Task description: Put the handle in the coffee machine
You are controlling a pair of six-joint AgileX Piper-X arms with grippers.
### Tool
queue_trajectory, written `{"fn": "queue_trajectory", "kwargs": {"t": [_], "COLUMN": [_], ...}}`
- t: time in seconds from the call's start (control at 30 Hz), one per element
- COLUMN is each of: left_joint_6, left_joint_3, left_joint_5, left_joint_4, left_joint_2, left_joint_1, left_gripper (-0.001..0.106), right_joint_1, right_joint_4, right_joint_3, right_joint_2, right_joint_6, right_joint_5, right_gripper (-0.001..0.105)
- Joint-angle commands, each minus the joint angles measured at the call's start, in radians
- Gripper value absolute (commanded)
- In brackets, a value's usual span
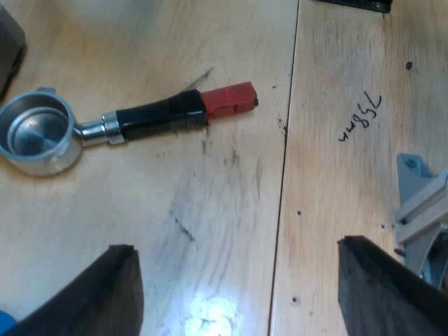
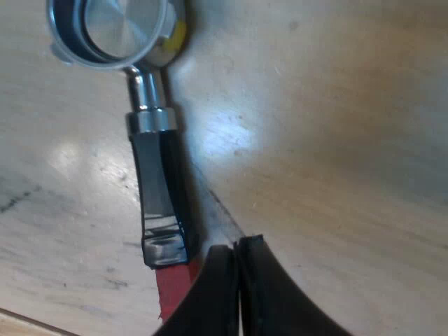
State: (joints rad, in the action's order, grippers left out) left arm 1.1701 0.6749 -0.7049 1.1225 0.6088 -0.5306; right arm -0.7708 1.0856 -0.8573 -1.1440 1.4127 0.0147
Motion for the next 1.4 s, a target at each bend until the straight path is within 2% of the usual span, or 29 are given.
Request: {"fn": "queue_trajectory", "kwargs": {"t": [0.03,0.3,0.73,1.03,1.23,1.4], "left_joint_6": [0.000,0.000,0.000,0.000,0.000,0.000], "left_joint_3": [-0.030,-0.032,-0.032,-0.032,-0.032,-0.032], "left_joint_5": [-0.013,-0.013,-0.011,-0.011,-0.011,-0.011], "left_joint_4": [0.001,0.001,0.001,0.001,0.001,0.001], "left_joint_2": [0.002,0.002,0.002,0.002,0.002,0.002], "left_joint_1": [-0.002,-0.002,-0.002,-0.002,-0.002,0.032], "left_gripper": [0.062,0.062,0.062,0.062,0.062,0.062], "right_joint_1": [-0.002,-0.002,-0.002,-0.002,-0.077,-0.156], "right_joint_4": [-0.003,-0.016,-0.149,-0.191,-0.207,-0.249], "right_joint_3": [-0.006,-0.004,0.053,0.053,0.053,0.053], "right_joint_2": [-0.069,-0.188,-0.319,-0.392,-0.417,-0.417], "right_joint_6": [-0.003,0.004,0.004,0.004,0.004,-0.056], "right_joint_5": [0.017,0.012,0.012,0.063,0.079,0.081], "right_gripper": [0.000,0.000,0.000,0.000,0.000,0.000]}}
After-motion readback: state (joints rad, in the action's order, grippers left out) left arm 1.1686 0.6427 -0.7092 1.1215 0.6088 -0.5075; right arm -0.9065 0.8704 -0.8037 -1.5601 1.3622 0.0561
